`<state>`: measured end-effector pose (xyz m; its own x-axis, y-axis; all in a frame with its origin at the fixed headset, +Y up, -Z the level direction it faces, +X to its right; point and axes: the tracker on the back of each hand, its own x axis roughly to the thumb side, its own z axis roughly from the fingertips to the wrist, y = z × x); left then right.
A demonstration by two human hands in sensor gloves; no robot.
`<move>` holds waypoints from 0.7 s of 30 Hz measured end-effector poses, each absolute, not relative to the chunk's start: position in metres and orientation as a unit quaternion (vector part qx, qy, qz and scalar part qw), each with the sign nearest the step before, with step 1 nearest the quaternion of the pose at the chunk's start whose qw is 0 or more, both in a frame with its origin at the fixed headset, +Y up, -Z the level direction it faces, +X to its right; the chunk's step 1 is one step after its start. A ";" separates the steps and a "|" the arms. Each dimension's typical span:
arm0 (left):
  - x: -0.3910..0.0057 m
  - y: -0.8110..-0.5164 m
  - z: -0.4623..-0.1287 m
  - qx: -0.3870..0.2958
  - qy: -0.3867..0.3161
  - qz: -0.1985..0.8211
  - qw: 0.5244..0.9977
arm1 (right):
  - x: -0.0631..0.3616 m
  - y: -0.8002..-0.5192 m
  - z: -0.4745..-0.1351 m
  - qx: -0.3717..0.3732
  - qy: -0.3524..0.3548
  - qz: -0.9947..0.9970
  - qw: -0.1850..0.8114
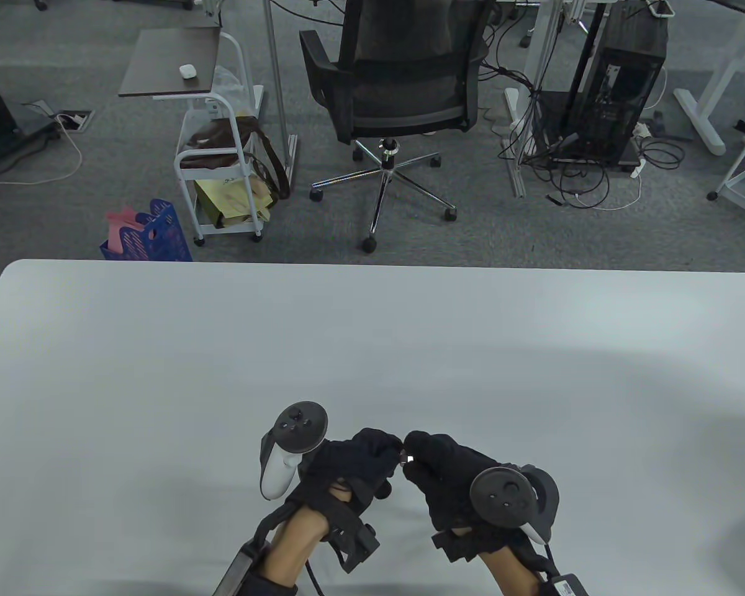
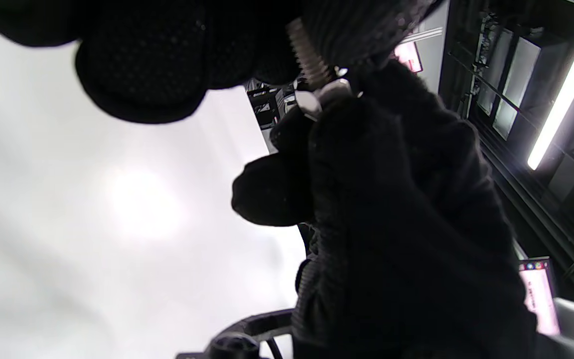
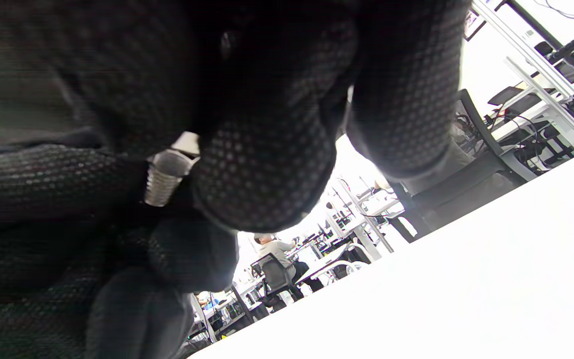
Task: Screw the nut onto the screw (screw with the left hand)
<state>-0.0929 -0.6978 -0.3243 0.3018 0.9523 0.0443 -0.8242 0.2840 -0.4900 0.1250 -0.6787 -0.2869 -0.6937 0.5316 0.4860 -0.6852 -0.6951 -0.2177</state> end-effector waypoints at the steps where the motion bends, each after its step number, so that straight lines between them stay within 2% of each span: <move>1: -0.092 -0.696 -0.324 -0.192 -0.174 0.560 0.787 | 0.126 -0.679 -0.288 0.193 -0.196 0.899 0.340; 6: -0.090 -0.688 -0.321 -0.137 -0.172 0.525 0.822 | 0.128 -0.682 -0.290 0.186 -0.184 0.898 0.354; 9: -0.088 -0.682 -0.318 -0.100 -0.165 0.473 0.860 | 0.129 -0.682 -0.291 0.182 -0.182 0.902 0.346; 12: -0.081 -0.679 -0.315 -0.037 -0.169 0.328 0.929 | 0.136 -0.679 -0.292 0.180 -0.198 0.907 0.325; 14: -0.069 -0.682 -0.314 -0.008 -0.182 0.185 0.966 | 0.141 -0.678 -0.294 0.171 -0.210 0.910 0.312; 18: -0.046 -0.699 -0.315 -0.006 -0.206 0.012 0.978 | 0.150 -0.681 -0.298 0.154 -0.206 0.913 0.318; 21: -0.032 -0.711 -0.315 -0.027 -0.221 -0.047 0.974 | 0.154 -0.683 -0.301 0.145 -0.205 0.919 0.303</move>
<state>-0.0320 -0.7106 -0.3153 0.8978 -0.0804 0.4329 0.1039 0.9941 -0.0309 0.1542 -0.6832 -0.3008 -0.7736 0.4981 0.3917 -0.6174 -0.7317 -0.2889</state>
